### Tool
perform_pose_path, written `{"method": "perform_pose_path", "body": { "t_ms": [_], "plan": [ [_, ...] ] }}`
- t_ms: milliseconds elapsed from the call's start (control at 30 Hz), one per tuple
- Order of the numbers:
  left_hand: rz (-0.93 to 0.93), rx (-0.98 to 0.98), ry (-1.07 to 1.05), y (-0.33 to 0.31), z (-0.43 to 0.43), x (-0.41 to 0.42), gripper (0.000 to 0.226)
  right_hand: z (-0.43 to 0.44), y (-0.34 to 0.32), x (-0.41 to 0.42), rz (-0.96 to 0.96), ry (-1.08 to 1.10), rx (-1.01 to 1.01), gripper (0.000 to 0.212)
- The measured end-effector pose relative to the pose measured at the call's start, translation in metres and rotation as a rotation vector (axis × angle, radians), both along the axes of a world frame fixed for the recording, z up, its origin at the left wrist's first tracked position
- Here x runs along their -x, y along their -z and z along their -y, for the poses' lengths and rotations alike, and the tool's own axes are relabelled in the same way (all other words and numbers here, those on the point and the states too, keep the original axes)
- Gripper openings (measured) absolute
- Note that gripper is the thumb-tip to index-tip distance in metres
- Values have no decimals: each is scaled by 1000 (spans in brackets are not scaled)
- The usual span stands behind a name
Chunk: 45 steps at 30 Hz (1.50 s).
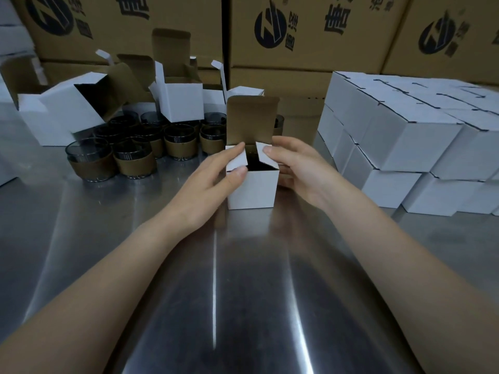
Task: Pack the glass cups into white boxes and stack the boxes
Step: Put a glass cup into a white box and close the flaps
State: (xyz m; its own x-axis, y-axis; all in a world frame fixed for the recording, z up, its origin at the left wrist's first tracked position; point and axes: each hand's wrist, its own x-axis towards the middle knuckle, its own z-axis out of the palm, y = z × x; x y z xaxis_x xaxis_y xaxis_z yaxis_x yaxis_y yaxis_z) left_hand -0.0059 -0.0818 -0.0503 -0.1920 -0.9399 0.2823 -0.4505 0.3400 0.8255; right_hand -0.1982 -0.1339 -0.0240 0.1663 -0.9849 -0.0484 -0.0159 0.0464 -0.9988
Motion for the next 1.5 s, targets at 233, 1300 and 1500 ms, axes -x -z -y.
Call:
{"method": "perform_pose_path", "body": {
  "t_ms": [233,1300,1500],
  "plan": [
    [-157,-8,-98,-4,4,8,32,-5,-4,-8,-70,7,129,31],
    [-458,-72,-55,-6,5,13,13,-4,-17,3,-44,-136,-56,25],
    [-485,-122,-84,-5,9,8,25,-4,-12,8,-194,-270,39,32]
  ]
}}
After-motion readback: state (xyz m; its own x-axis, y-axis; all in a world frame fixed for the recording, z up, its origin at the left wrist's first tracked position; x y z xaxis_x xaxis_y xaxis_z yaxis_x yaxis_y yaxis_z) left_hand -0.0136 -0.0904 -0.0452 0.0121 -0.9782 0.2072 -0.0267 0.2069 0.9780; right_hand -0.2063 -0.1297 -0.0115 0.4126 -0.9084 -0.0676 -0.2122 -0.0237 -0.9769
